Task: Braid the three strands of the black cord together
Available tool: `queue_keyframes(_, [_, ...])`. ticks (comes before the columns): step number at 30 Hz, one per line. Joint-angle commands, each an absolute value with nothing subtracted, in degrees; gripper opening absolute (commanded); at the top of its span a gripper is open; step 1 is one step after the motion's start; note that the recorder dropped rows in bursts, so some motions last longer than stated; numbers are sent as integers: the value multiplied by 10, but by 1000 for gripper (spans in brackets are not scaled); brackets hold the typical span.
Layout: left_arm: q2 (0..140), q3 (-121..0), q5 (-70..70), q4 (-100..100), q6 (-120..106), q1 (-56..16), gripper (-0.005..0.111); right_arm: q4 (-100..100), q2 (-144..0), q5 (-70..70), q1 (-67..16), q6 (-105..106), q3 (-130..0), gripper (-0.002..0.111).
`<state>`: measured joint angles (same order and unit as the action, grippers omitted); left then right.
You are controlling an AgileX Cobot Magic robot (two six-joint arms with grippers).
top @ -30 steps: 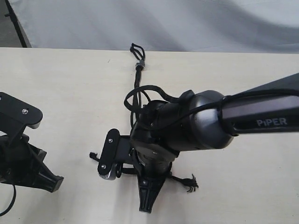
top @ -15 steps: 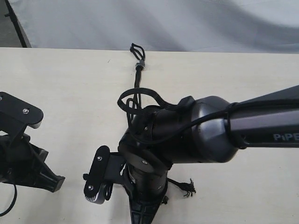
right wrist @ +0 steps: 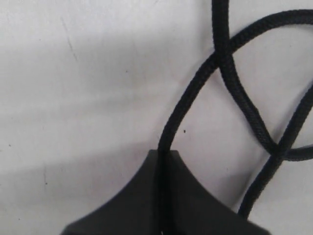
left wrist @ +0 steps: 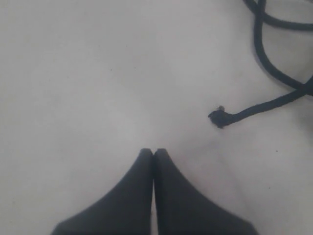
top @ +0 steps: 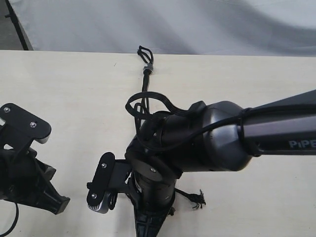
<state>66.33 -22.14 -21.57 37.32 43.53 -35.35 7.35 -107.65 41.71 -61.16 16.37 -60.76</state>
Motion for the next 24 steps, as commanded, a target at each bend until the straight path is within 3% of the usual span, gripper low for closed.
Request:
queue_keyframes(1, [660,-218,-213,368,432,-351,0,73,-1071,415,-617,159,-605,4])
queue_keyframes(4, [660,-218,-213,368,432,-351,0,76,-1071,403,-628,134,-605,25])
queue_keyframes(8, [660,-218,-216,368,432,-351,0,88,-1067,397,-637,129,-605,74])
queue_keyframes(12, [660,-218,-209,357,412,-351,0,140,-1011,445,-628,106,-601,99])
queue_keyframes(17, [660,-218,-182,314,356,-351,0,284,-913,431,-574,-67,-529,100])
queue_keyframes(21, [684,-218,-134,240,231,-351,0,301,-830,320,-521,-129,-436,100])
queue_keyframes(24, [783,-233,-107,207,181,-351,0,301,-747,212,-488,-131,-340,100])
